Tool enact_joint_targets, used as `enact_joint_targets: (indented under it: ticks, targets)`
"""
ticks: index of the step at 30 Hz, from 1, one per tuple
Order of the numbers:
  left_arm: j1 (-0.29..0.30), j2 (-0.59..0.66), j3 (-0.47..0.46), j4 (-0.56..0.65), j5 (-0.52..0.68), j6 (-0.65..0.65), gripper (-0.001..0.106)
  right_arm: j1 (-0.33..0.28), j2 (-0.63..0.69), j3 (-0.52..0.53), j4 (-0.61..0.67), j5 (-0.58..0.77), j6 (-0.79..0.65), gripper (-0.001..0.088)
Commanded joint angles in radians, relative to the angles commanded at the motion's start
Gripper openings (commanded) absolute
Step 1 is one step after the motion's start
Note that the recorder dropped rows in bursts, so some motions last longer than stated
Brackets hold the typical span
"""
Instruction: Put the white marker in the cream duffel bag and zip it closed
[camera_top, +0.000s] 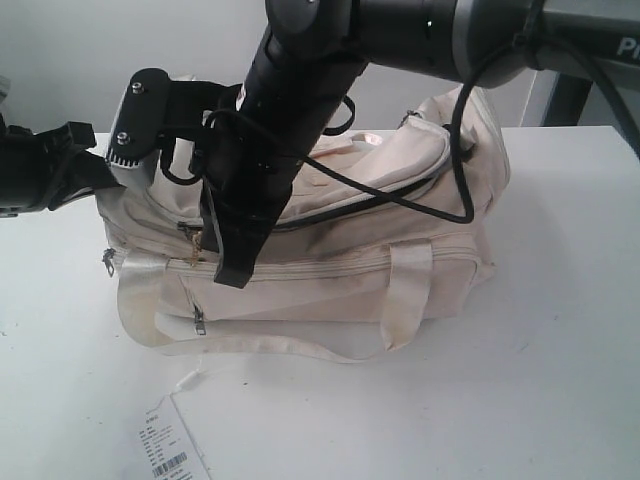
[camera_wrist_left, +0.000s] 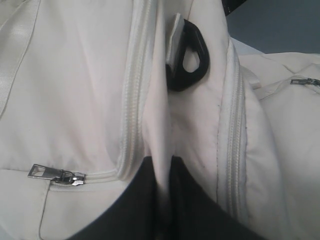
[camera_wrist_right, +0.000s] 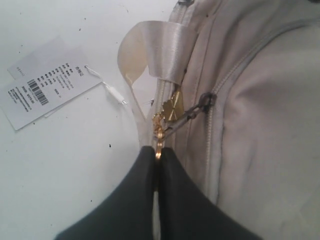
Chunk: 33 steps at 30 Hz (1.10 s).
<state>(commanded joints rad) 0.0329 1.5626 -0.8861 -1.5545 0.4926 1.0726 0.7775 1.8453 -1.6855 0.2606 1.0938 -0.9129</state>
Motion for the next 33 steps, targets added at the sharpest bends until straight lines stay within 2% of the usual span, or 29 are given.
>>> enact_joint_targets:
  ticks: [5,7,9,14,16,19,22,24,26,29,31,33]
  targets:
    - [0.0,0.0,0.0,-0.01,0.0,0.0,0.0,0.0,0.0,0.0,0.004,-0.012,0.004,0.0]
    - [0.0,0.0,0.0,-0.027,0.004,-0.003,0.005,0.0,0.0,0.0,0.006,-0.026,0.01,0.0]
    - [0.0,0.0,0.0,-0.044,0.014,-0.003,0.017,0.0,0.0,0.0,0.008,-0.047,0.021,0.0]
    - [0.005,-0.008,0.0,-0.037,0.02,-0.003,0.061,0.0,0.0,0.0,0.016,-0.069,0.028,0.0]
    - [0.005,-0.024,0.0,-0.02,0.015,-0.003,0.071,0.0,0.0,0.0,0.016,-0.071,0.028,0.0]
    - [0.005,-0.072,0.0,0.031,0.015,-0.01,0.072,0.0,0.0,0.0,0.016,-0.073,0.028,0.0]
    - [0.005,-0.132,0.0,0.154,0.015,-0.102,0.072,0.0,0.0,0.0,0.016,-0.081,0.036,0.0]
    - [0.005,-0.173,0.006,0.276,0.015,-0.209,0.072,0.0,0.0,0.0,0.016,-0.085,0.038,0.0]
    - [0.002,-0.211,0.033,0.334,0.004,-0.261,0.072,0.0,0.0,0.0,0.016,-0.091,0.038,0.0]
    - [0.002,-0.25,0.107,0.314,-0.032,-0.295,0.072,0.0,0.0,0.0,0.016,-0.093,0.038,0.0]
    - [0.0,-0.266,0.165,0.238,-0.057,-0.29,0.072,0.0,0.0,0.0,0.016,-0.093,0.038,0.0]
    - [-0.01,-0.282,0.217,0.117,-0.079,-0.231,0.072,0.0,0.0,0.0,0.016,-0.093,0.038,0.0]
